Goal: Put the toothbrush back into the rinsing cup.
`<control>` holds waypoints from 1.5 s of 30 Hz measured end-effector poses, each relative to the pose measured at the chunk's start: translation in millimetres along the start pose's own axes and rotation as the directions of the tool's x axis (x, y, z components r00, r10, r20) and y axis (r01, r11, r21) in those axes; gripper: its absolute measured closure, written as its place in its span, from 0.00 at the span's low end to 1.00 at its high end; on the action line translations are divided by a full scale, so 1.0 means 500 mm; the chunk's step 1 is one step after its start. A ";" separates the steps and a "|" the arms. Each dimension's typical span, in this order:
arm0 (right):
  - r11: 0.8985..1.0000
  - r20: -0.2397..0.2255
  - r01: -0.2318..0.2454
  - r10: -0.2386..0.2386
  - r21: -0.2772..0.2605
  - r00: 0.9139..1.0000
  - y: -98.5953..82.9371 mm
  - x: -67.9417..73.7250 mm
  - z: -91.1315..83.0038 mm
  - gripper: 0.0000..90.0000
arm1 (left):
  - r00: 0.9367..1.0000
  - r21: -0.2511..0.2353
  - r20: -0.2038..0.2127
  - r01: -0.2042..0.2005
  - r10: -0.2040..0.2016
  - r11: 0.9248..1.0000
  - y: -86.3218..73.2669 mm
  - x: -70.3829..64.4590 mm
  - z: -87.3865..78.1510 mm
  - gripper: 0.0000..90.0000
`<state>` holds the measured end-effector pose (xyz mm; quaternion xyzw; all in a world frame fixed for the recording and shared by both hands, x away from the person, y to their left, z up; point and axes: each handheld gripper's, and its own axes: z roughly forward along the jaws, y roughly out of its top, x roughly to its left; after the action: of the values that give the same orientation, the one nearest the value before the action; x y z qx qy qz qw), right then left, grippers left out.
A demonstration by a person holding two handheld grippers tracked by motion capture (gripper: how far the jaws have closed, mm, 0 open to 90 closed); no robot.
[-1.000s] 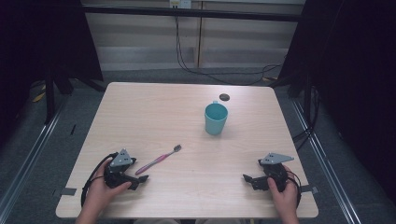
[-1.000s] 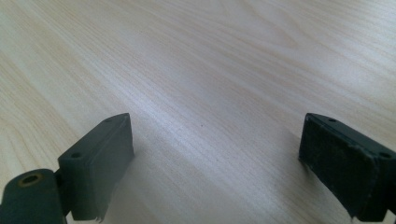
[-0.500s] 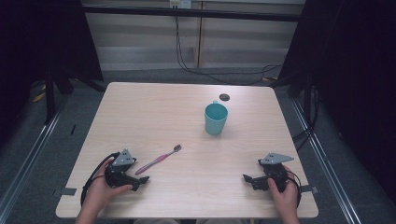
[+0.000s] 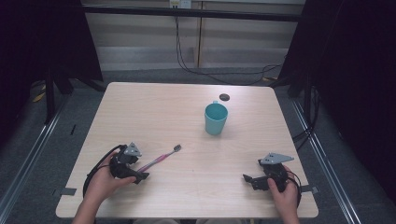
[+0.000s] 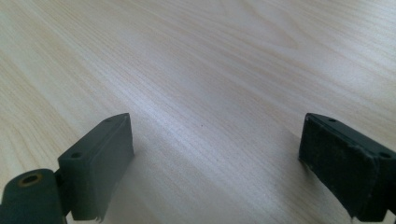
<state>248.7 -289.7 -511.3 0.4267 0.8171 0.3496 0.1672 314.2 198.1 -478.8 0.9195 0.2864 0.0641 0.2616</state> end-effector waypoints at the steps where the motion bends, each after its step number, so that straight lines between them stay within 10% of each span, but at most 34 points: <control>1: 1.000 0.000 0.000 0.000 0.000 1.000 0.000 0.000 0.000 0.11 | 1.000 0.029 0.003 -0.003 0.003 1.000 0.012 -0.001 0.001 0.30; 25: 1.000 0.000 0.000 0.000 0.000 1.000 0.000 0.000 0.000 0.11 | 0.998 0.242 0.038 -0.053 0.045 0.969 0.110 0.008 0.027 0.58; 45: 1.000 0.000 0.000 0.000 0.000 1.000 0.000 0.000 0.000 0.11 | 0.996 0.339 0.076 -0.062 0.038 0.939 0.129 0.009 0.046 0.79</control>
<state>248.8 -289.7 -511.3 0.4268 0.8170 0.3498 0.1671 356.0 145.3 -465.4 0.9595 0.2606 -0.0112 0.1065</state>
